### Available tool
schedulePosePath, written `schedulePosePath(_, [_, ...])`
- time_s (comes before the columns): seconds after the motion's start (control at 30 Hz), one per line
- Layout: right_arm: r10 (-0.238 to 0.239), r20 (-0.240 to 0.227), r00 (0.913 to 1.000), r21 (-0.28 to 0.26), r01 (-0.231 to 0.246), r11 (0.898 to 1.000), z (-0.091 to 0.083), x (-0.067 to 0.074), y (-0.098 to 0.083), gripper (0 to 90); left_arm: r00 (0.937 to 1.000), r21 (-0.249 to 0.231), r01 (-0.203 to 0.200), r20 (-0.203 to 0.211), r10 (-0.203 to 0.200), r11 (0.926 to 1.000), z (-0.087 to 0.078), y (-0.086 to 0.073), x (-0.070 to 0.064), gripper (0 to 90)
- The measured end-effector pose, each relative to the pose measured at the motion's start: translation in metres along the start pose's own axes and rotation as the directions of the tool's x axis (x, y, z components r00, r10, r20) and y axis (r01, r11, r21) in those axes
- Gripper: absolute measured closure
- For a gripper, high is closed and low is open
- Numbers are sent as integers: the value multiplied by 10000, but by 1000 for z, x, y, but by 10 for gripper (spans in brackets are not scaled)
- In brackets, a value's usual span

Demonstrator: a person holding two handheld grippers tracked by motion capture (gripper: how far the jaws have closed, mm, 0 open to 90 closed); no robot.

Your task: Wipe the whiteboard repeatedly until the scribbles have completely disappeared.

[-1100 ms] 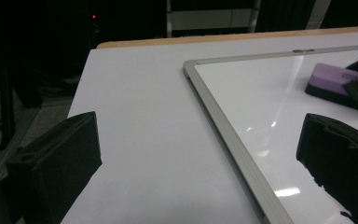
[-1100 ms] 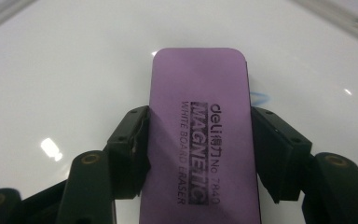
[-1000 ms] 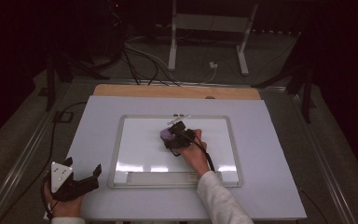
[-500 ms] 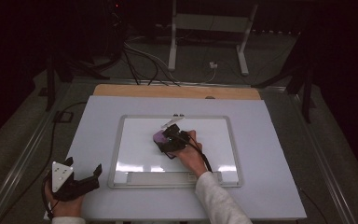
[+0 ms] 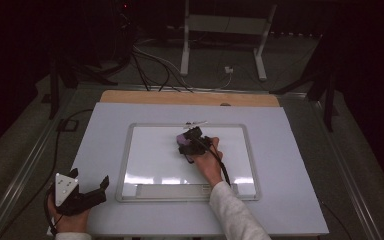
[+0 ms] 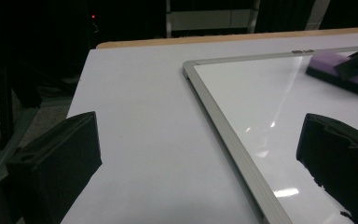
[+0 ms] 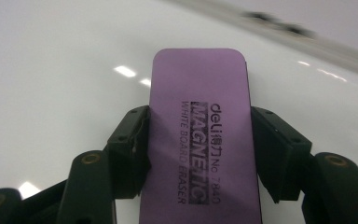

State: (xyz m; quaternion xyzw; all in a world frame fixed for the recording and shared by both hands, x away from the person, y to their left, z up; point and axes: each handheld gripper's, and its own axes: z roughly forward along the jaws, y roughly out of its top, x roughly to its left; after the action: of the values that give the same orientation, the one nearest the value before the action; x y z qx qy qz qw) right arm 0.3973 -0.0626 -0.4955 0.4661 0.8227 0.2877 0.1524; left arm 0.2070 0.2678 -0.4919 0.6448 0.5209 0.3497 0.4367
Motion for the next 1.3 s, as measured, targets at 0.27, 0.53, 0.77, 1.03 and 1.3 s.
schedulePosePath(0.27, [-1587,-1547,9751,49,1614,9869,1,34,2,414,10000,-16,29,0,-29,10000,-1,0,1,5])
schedulePosePath(0.53, [731,650,9952,192,-745,9970,-2,-19,0,414,10000,-8,52,-12,-52,10000,-1,-1,2,5])
schedulePosePath(0.77, [833,720,9939,120,-844,9964,-16,-36,-17,413,10000,19,-15,-27,15,10000,-1,0,1,5])
schedulePosePath(1.03, [434,403,9982,312,-447,9985,-35,-36,-38,412,10000,89,-36,-23,36,10000,1,-1,0,5])
schedulePosePath(1.3, [249,230,9994,314,-256,9992,-40,-38,-45,411,10000,57,-18,-41,18,10000,0,-1,1,5])
